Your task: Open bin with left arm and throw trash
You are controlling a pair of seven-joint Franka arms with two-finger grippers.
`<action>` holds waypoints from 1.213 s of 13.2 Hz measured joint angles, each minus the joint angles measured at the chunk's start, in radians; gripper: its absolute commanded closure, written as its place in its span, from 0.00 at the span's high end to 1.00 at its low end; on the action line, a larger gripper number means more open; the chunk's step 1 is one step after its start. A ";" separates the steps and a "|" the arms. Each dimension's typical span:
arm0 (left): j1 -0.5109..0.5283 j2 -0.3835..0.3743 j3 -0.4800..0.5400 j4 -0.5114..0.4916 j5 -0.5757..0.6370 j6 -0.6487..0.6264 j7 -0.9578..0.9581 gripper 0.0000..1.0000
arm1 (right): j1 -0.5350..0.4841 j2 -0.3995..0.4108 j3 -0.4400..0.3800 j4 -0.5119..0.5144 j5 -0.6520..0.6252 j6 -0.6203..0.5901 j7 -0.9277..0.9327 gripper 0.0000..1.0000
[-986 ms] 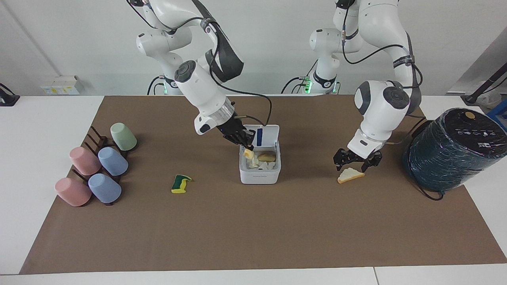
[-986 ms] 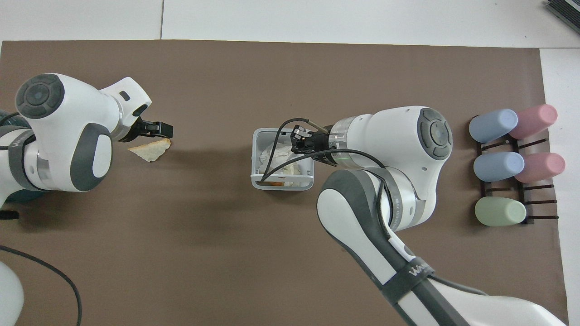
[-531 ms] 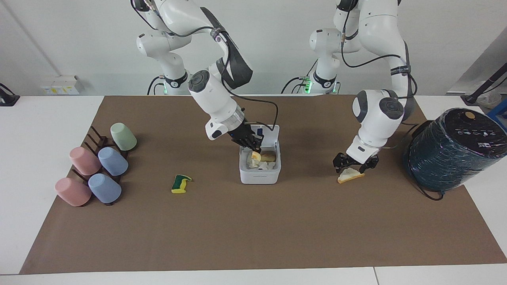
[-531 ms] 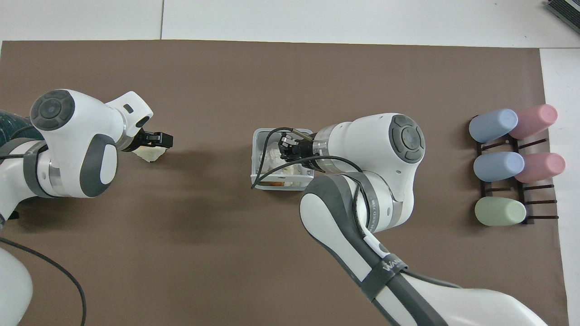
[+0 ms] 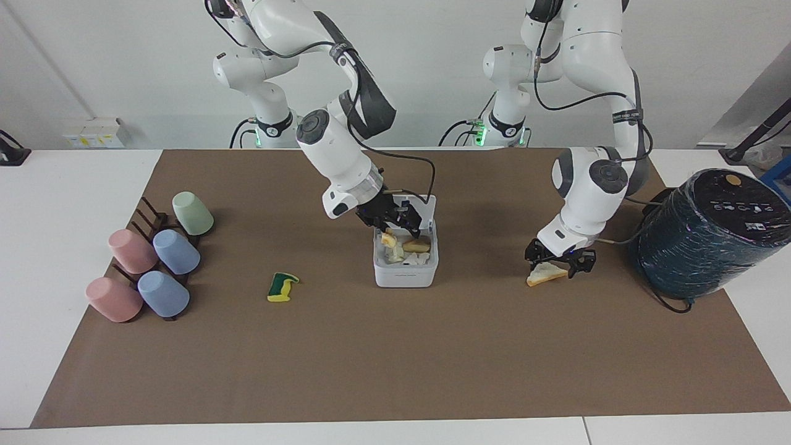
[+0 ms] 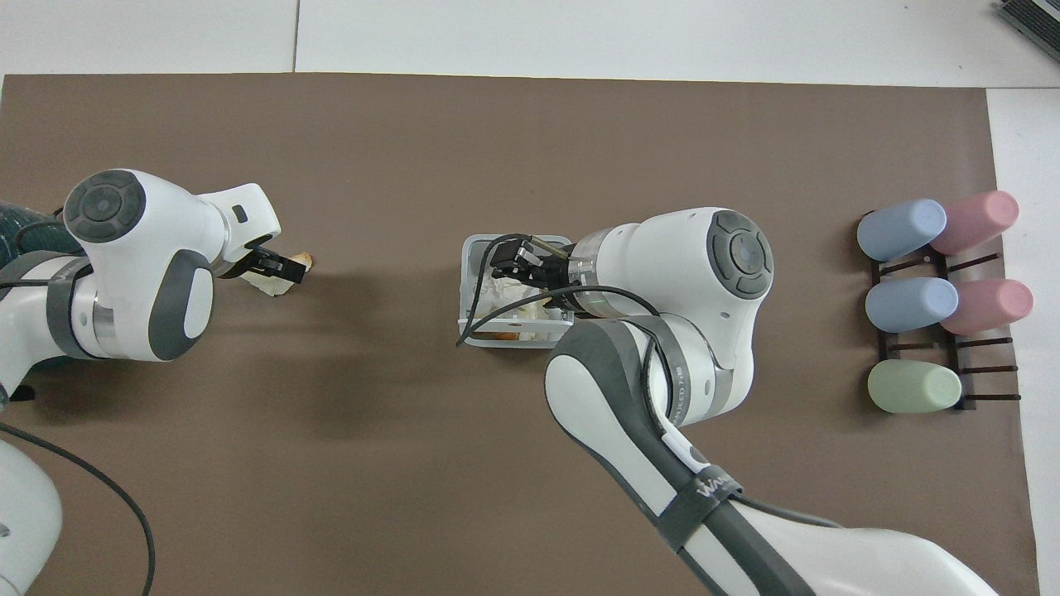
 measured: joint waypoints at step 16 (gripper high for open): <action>0.000 -0.002 -0.005 -0.075 0.012 0.050 0.082 0.00 | -0.094 -0.024 -0.027 0.024 -0.500 0.056 -0.039 1.00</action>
